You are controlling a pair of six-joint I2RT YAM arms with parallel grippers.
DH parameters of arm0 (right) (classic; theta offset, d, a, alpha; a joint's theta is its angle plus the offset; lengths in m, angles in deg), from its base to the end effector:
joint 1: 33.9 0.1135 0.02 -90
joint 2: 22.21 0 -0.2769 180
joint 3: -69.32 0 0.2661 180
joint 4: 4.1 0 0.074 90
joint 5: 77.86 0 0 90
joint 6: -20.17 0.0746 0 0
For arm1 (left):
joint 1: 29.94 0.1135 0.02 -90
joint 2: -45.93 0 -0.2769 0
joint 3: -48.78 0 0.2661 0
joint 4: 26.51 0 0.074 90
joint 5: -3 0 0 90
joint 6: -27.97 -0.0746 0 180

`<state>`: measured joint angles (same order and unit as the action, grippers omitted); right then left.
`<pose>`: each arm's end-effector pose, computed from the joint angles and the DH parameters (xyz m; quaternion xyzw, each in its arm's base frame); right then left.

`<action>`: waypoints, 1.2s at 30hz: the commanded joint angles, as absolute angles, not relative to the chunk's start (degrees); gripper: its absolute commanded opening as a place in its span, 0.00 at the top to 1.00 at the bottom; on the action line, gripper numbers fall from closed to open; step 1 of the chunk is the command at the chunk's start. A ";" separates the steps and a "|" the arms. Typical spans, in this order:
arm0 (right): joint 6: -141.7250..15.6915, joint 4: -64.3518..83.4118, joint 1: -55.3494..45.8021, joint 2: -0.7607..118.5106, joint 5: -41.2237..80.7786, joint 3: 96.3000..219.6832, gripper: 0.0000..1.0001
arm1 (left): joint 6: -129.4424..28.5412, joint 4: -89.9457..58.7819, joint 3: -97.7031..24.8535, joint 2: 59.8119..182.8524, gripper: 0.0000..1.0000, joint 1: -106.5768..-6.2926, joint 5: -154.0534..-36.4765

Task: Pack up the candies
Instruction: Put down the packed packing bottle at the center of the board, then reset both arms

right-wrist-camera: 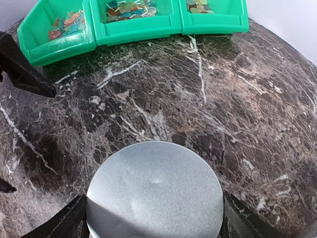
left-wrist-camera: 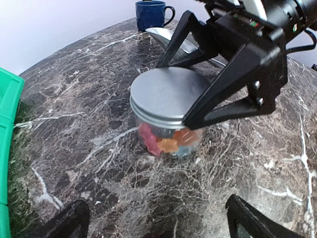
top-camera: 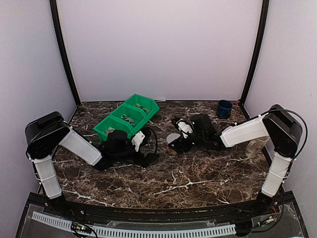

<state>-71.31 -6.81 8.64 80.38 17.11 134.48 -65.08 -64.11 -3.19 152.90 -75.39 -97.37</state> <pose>0.3004 0.2844 0.1375 -0.3503 0.8130 0.1985 0.4206 0.2669 -0.2903 0.1163 0.3784 0.7098 -0.2811 0.5234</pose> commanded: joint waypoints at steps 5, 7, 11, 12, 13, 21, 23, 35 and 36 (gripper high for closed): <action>-70.28 -8.59 10.80 83.58 18.88 139.71 0.12 | -56.81 -51.15 -1.59 140.24 0.01 -78.21 -78.92; -70.28 -7.01 11.02 83.36 18.43 140.53 0.09 | -55.85 -49.44 -0.78 137.47 0.01 -78.78 -75.47; -70.50 -3.64 11.45 80.88 16.90 141.00 0.02 | -53.82 -47.16 0.92 131.68 0.01 -79.39 -71.54; -70.45 -2.78 11.42 79.75 16.67 141.01 0.03 | -53.54 -46.23 0.90 130.17 0.01 -79.60 -71.04; -70.21 -2.08 11.45 78.47 16.32 140.84 0.02 | -53.26 -44.77 0.67 129.09 0.02 -79.85 -70.08; -63.40 7.33 11.43 63.03 -1.43 138.67 0.03 | -52.95 -30.86 -4.25 120.31 0.01 -80.30 -61.52; -63.00 11.47 10.86 59.35 -7.22 138.66 0.03 | -53.32 -27.89 -5.05 117.73 0.01 -80.30 -59.79; -58.95 18.12 -0.41 31.64 -14.55 130.22 0.02 | -52.38 -10.84 -7.74 102.41 0.01 -74.02 -53.66; -59.48 18.88 -1.37 30.12 -14.80 130.36 0.02 | -52.72 -10.67 -7.12 100.80 0.01 -72.33 -54.12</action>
